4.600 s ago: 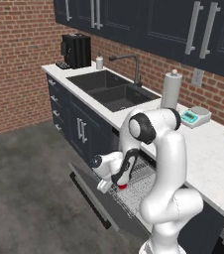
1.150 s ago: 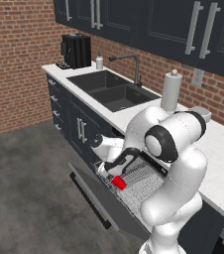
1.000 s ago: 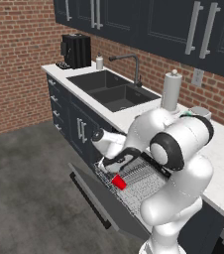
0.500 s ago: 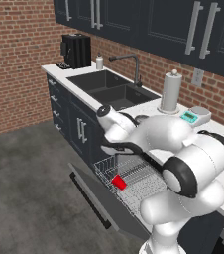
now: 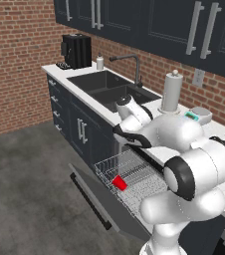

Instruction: Pick up the cup and bowl from the counter, place them in the dishwasher, and close the dishwasher door.

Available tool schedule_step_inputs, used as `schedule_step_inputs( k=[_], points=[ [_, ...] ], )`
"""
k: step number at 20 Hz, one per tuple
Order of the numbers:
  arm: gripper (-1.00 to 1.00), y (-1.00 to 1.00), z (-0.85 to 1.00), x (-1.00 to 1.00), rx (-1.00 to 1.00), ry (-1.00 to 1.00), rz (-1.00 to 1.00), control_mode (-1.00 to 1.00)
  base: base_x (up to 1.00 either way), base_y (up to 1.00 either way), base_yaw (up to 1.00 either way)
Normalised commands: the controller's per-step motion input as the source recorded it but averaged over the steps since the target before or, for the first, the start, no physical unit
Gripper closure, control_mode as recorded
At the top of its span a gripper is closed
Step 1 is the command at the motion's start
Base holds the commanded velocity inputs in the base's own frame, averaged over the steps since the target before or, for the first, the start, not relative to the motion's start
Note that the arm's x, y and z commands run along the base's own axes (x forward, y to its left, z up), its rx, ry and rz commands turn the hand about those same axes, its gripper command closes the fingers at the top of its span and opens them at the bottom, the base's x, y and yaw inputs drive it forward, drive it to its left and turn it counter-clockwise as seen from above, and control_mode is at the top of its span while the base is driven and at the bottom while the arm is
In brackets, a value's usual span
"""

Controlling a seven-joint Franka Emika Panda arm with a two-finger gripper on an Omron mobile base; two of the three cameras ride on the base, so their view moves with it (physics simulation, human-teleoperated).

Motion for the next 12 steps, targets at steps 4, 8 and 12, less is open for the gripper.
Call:
schedule_step_inputs(
  k=[4,8,12],
  points=[
    [-1.00,-0.57,0.16,0.39,0.02,0.00,0.03,-1.00,0.00,0.00,0.00],
    [-1.00,-0.46,0.07,0.59,0.01,0.00,0.00,-1.00,0.00,0.00,0.00],
    [-1.00,-0.28,-0.04,0.70,0.00,0.00,0.00,-1.00,0.00,0.00,0.00]
  ],
)
